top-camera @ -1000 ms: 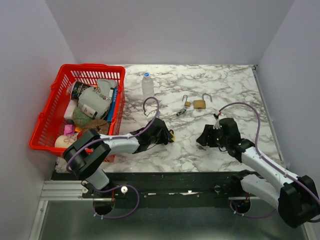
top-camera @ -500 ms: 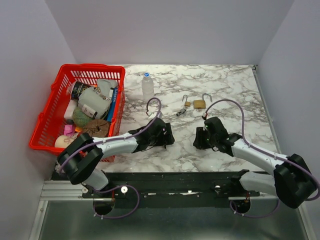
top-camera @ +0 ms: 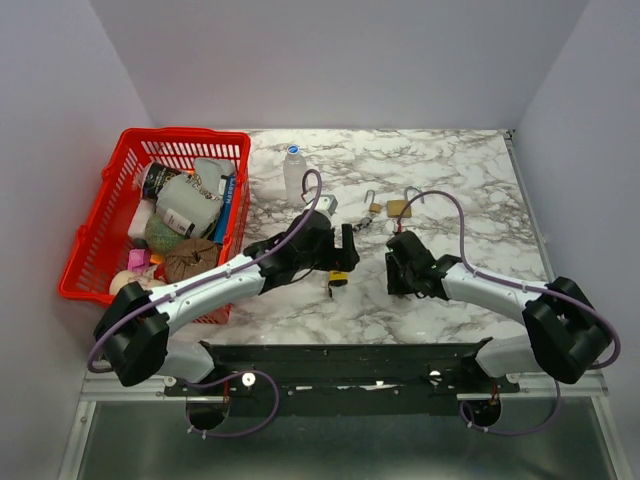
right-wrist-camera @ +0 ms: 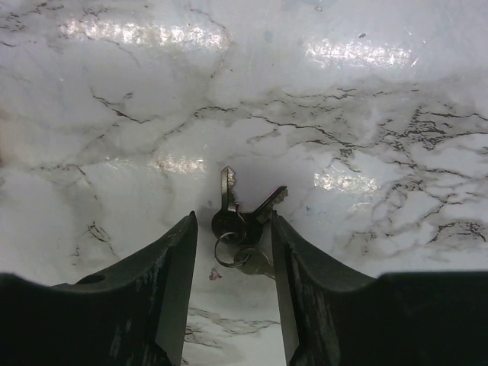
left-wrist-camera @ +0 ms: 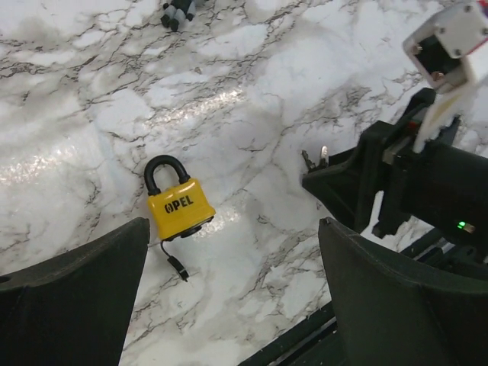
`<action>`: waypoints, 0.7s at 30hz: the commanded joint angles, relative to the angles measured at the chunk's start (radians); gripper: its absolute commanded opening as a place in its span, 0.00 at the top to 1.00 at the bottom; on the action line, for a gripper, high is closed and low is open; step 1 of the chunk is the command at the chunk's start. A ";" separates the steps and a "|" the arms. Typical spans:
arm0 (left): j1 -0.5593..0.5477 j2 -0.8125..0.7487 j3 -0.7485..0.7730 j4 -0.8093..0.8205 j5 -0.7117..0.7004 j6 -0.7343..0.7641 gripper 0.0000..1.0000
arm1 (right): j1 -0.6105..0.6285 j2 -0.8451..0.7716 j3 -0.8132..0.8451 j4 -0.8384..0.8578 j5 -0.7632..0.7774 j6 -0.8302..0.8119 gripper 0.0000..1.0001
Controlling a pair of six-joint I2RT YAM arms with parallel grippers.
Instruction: Unlock with the key
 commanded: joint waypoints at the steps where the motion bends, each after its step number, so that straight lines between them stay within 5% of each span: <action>1: 0.006 -0.063 0.027 -0.043 0.098 0.046 0.01 | 0.029 0.061 0.055 -0.074 0.101 0.045 0.51; 12: 0.114 -0.103 0.197 -0.155 0.213 0.161 0.01 | 0.047 0.086 0.060 -0.099 0.108 0.094 0.79; 21: 0.121 -0.011 0.214 -0.067 0.300 0.090 0.01 | 0.057 -0.045 0.048 -0.054 0.066 0.093 0.86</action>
